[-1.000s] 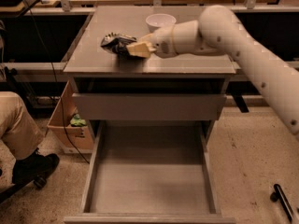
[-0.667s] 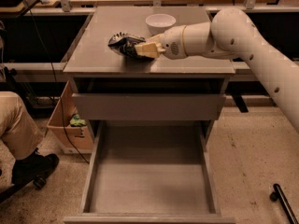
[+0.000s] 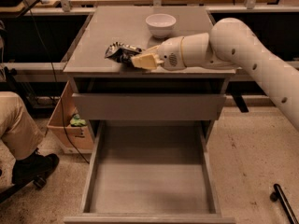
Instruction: Place blue chip bag into middle drawer
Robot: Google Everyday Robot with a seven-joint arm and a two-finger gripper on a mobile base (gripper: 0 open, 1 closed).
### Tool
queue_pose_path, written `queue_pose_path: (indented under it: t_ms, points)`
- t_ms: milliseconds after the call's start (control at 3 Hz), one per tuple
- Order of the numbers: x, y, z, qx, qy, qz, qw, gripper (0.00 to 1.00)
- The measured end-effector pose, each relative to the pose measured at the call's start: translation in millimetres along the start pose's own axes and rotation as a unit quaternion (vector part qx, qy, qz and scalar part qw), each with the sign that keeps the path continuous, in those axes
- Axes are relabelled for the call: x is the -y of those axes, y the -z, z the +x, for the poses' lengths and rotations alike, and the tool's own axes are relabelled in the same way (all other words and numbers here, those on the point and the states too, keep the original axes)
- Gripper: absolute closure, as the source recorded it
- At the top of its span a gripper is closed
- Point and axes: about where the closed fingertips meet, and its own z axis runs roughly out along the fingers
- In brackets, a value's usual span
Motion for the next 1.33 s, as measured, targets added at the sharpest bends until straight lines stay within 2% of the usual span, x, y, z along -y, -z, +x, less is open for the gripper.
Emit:
queue_pose_path:
  t_ms: [333, 1000, 1333]
  points:
    - [-41, 18, 10, -0.012, 0.000, -0.017, 0.9998, 1.00]
    - [-116, 64, 22, -0.036, 0.012, -0.026, 0.9990, 1.00]
    - [-122, 71, 35, -0.048, 0.025, -0.020, 0.9983, 1.00]
